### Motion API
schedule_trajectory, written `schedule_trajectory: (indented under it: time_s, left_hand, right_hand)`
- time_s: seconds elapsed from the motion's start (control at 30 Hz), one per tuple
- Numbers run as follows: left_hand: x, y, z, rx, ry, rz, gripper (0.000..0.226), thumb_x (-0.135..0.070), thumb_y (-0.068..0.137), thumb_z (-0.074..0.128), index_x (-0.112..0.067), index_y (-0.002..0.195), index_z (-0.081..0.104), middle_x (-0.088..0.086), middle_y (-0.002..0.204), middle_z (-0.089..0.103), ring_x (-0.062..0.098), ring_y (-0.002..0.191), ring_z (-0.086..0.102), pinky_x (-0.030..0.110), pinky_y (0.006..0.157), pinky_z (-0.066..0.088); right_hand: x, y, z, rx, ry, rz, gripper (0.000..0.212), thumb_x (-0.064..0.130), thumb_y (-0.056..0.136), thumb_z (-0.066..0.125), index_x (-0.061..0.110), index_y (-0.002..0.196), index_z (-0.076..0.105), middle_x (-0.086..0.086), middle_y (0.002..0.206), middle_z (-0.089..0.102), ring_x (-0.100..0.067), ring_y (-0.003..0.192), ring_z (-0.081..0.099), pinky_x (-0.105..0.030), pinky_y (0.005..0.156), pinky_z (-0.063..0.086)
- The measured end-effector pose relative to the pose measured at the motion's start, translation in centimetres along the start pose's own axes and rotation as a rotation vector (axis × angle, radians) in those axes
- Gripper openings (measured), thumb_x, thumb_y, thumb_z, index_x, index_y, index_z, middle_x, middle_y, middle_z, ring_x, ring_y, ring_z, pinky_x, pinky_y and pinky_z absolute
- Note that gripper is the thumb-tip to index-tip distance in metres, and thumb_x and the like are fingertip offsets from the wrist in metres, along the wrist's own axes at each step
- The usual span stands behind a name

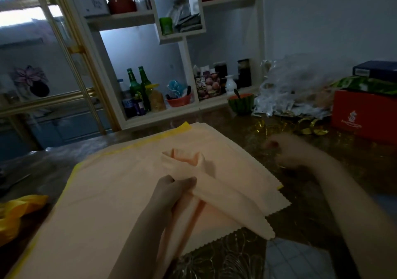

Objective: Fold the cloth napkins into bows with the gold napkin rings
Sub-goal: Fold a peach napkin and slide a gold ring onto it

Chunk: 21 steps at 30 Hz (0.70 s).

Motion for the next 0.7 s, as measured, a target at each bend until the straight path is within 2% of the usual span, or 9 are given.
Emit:
schedule_trajectory:
  time_s: [0.07, 0.13, 0.2, 0.23, 0.27, 0.33, 0.43, 0.53, 0.7]
  left_hand:
    - [0.0, -0.3, 0.1, -0.043, 0.106, 0.049, 0.047, -0.011, 0.079, 0.071, -0.003, 0.121, 0.052, 0.011, 0.113, 0.063, 0.031, 0.100, 0.061, 0.042, 0.085, 0.052]
    - [0.3, -0.4, 0.3, -0.184, 0.328, 0.103, 0.070, -0.018, 0.077, 0.074, -0.002, 0.132, 0.035, 0.014, 0.127, 0.053, 0.032, 0.112, 0.053, 0.040, 0.094, 0.046]
    - [-0.5, -1.5, 0.5, -0.388, 0.643, 0.149, 0.099, -0.027, 0.075, 0.076, -0.007, 0.144, 0.008, 0.018, 0.142, 0.032, 0.035, 0.128, 0.036, 0.043, 0.102, 0.035]
    - [-0.8, -1.8, 0.6, -0.449, 0.805, 0.205, 0.103, -0.030, 0.078, 0.072, -0.012, 0.146, -0.003, 0.017, 0.148, 0.019, 0.035, 0.135, 0.025, 0.044, 0.107, 0.028]
    - [-0.9, -1.9, 0.9, -0.451, 0.945, 0.284, 0.098, -0.032, 0.082, 0.066, -0.018, 0.148, -0.006, 0.015, 0.152, 0.007, 0.034, 0.139, 0.014, 0.044, 0.111, 0.021]
    - [-0.6, -1.6, 1.7, -0.314, 1.150, 0.456, 0.071, -0.032, 0.091, 0.052, -0.028, 0.148, 0.010, 0.005, 0.156, 0.001, 0.030, 0.142, 0.000, 0.042, 0.115, 0.008]
    - [0.0, -1.2, 3.0, -0.031, 1.256, 0.571, 0.041, -0.029, 0.096, 0.039, -0.033, 0.137, 0.039, -0.002, 0.156, 0.016, 0.026, 0.144, -0.004, 0.042, 0.115, -0.001]
    - [0.0, -1.4, 3.4, 0.072, 1.231, 0.530, 0.042, -0.023, 0.095, 0.039, -0.033, 0.136, 0.043, -0.003, 0.156, 0.015, 0.023, 0.144, -0.006, 0.042, 0.115, -0.004]
    - [-0.8, -1.8, 3.3, 0.320, 1.179, 0.459, 0.058, -0.017, 0.084, 0.055, -0.032, 0.138, 0.039, -0.006, 0.154, 0.016, 0.020, 0.143, -0.007, 0.043, 0.115, -0.005]
  right_hand:
    - [3.3, -1.0, 1.0, -0.053, 0.170, -0.172, 0.045, -0.007, 0.080, 0.062, 0.017, 0.118, 0.059, -0.002, 0.118, 0.053, -0.012, 0.096, 0.053, -0.018, 0.069, 0.045]
    - [5.5, -1.6, 2.4, -0.054, 0.294, -0.292, 0.041, -0.003, 0.077, 0.068, 0.023, 0.108, 0.060, 0.003, 0.111, 0.049, -0.010, 0.086, 0.055, -0.016, 0.064, 0.045]
    - [6.5, -1.7, 4.1, -0.020, 0.331, -0.364, 0.038, 0.001, 0.075, 0.072, 0.027, 0.100, 0.059, 0.007, 0.106, 0.047, -0.005, 0.081, 0.053, -0.014, 0.062, 0.043]
    - [6.8, -1.9, 4.8, 0.003, 0.322, -0.386, 0.036, 0.002, 0.076, 0.072, 0.029, 0.097, 0.059, 0.007, 0.105, 0.047, -0.004, 0.080, 0.052, -0.013, 0.062, 0.042]
    - [7.0, -2.1, 5.4, 0.037, 0.304, -0.395, 0.034, 0.004, 0.077, 0.071, 0.029, 0.096, 0.059, 0.008, 0.104, 0.048, -0.003, 0.080, 0.051, -0.012, 0.062, 0.041]
    - [7.3, -2.2, 6.2, 0.060, 0.321, -0.421, 0.026, 0.008, 0.080, 0.070, 0.027, 0.095, 0.061, 0.007, 0.102, 0.052, -0.004, 0.082, 0.053, -0.013, 0.067, 0.043]
    - [7.5, -2.4, 5.9, -0.033, 0.322, -0.429, 0.014, 0.010, 0.087, 0.061, 0.022, 0.094, 0.064, 0.007, 0.096, 0.059, -0.007, 0.088, 0.056, -0.025, 0.080, 0.051]
    - [7.0, -2.4, 5.5, -0.067, 0.088, -0.386, 0.013, 0.011, 0.090, 0.056, 0.017, 0.096, 0.067, 0.004, 0.096, 0.061, -0.010, 0.092, 0.057, -0.030, 0.084, 0.050]
    - [6.5, -2.2, 5.0, 0.033, 0.002, -0.348, 0.015, 0.015, 0.089, 0.061, 0.013, 0.099, 0.072, -0.001, 0.099, 0.067, -0.012, 0.092, 0.060, -0.025, 0.079, 0.048]
Point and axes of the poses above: each hand's wrist, its own y-axis towards the middle knuckle, its own z-axis out of the palm, x = y × z, the point moved 2 cm from there along y, towards the middle knuckle
